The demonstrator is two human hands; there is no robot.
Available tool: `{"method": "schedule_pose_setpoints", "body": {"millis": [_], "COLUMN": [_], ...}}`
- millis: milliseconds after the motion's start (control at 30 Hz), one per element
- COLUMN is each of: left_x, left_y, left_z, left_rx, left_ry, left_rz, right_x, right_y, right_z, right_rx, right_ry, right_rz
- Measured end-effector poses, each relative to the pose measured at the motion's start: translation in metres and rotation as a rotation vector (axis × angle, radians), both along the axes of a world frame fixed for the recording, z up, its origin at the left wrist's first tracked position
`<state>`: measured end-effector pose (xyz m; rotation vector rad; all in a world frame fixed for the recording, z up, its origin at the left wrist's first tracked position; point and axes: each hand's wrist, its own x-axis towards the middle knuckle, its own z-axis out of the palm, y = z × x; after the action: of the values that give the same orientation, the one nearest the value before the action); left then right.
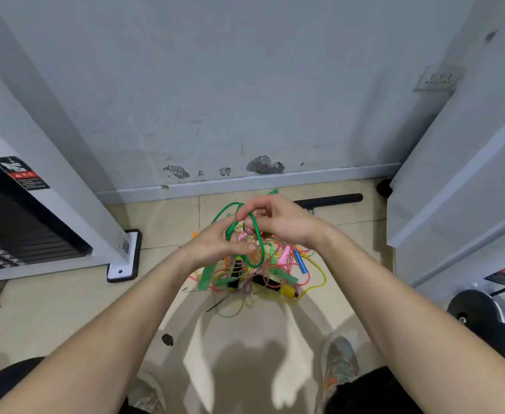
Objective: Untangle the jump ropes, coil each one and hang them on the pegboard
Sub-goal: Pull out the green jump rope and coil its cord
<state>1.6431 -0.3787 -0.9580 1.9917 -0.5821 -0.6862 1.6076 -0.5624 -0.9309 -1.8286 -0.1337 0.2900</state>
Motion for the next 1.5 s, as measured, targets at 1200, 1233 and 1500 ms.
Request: {"method": "schedule_pose_setpoints", "body": {"millis": [1200, 1233, 1500], "left_x": [0.045, 0.046, 0.020], "left_y": [0.048, 0.048, 0.024], "left_z": [0.021, 0.015, 0.003], "left_rx": [-0.076, 0.022, 0.288], "left_ry": [-0.052, -0.171, -0.295], "left_rz": [0.664, 0.676, 0.464], "right_x": [0.028, 0.028, 0.024], "right_y": [-0.013, -0.016, -0.005], "right_z": [-0.135, -0.119, 0.035], "right_rx": [-0.063, -0.012, 0.299], "right_ry": [0.146, 0.107, -0.051], "right_rz": [-0.513, -0.471, -0.273]}}
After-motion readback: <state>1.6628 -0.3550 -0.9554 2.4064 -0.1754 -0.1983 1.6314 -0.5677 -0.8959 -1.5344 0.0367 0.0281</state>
